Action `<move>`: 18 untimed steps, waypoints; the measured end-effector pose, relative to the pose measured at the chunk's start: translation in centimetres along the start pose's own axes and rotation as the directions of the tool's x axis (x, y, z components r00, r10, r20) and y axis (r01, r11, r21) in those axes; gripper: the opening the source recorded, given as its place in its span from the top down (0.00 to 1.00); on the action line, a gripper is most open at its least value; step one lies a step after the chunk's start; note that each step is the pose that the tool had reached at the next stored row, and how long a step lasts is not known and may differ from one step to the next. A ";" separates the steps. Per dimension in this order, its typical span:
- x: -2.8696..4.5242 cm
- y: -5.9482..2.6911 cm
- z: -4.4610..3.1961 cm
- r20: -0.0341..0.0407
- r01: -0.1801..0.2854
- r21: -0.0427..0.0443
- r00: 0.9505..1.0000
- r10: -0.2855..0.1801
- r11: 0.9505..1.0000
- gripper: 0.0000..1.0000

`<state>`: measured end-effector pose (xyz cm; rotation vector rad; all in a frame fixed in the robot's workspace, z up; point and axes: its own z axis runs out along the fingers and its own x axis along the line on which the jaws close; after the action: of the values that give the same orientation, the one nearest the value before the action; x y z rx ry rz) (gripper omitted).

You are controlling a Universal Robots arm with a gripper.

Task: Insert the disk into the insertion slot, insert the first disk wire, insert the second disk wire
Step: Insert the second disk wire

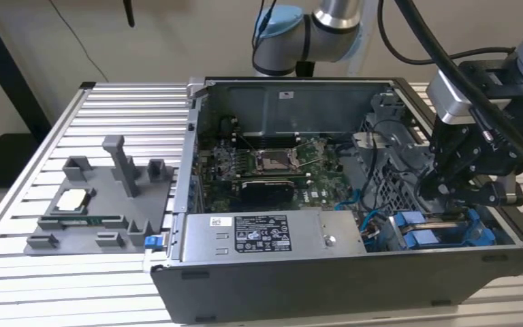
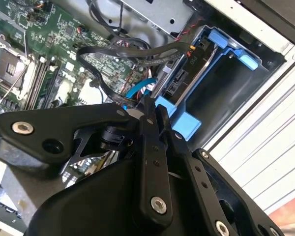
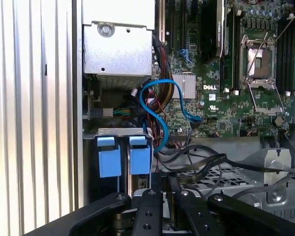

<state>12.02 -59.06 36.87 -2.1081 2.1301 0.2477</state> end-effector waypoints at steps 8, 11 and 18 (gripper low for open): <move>0.00 0.00 0.00 0.004 0.000 0.000 1.000 0.000 1.000 0.84; 0.00 0.00 0.00 0.004 0.000 0.000 1.000 0.000 1.000 0.84; 0.04 0.00 0.19 0.004 0.000 0.000 1.000 0.000 1.000 0.84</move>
<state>12.02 -59.06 36.67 -2.1062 2.1279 0.2516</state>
